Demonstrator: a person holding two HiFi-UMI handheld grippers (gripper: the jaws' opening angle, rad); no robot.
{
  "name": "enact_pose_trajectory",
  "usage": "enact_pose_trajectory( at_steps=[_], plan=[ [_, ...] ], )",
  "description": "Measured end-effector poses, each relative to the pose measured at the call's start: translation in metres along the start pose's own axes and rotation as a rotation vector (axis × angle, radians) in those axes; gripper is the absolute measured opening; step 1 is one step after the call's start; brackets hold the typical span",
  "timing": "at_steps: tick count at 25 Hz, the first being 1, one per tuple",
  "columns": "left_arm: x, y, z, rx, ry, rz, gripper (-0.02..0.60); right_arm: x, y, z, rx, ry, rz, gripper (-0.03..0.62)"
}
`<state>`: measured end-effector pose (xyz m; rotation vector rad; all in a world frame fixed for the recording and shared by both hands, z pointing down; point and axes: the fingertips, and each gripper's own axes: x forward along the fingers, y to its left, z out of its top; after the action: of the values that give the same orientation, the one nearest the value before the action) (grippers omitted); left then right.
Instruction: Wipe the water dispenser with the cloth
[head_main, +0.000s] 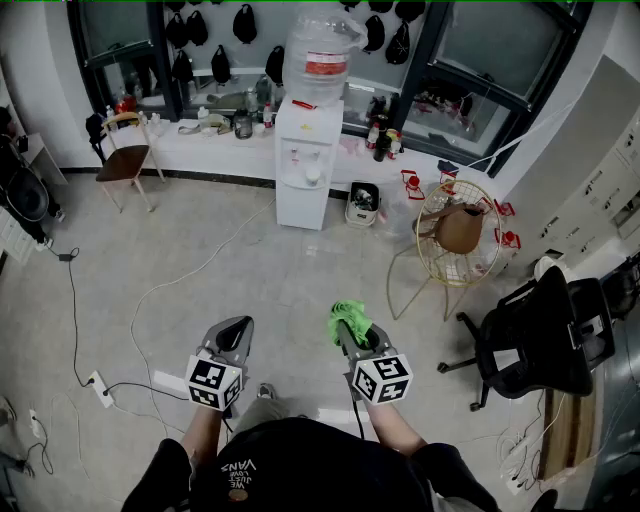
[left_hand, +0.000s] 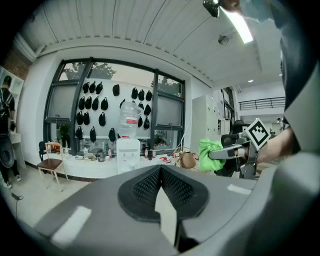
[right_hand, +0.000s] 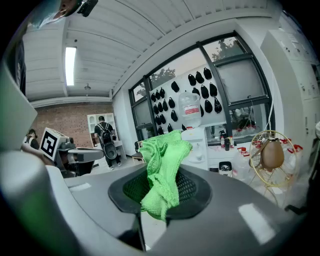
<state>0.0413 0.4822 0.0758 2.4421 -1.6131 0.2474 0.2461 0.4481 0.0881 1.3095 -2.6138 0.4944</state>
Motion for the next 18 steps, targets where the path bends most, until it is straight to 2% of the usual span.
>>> enact_pose_trajectory(
  at_steps=[9,15,18],
  plan=[
    [0.016,0.035,-0.003,-0.024,-0.009,-0.029,0.002,0.042,0.005,-0.002,0.043,-0.001,-0.017,0.092],
    [0.042,0.105,0.012,0.020,-0.015,-0.078,0.002,0.111,0.018,0.006,0.053,0.010,-0.073,0.092],
    [0.054,0.140,0.014,0.027,0.008,-0.107,0.002,0.143,0.023,0.012,0.086,-0.008,-0.107,0.092]
  ],
)
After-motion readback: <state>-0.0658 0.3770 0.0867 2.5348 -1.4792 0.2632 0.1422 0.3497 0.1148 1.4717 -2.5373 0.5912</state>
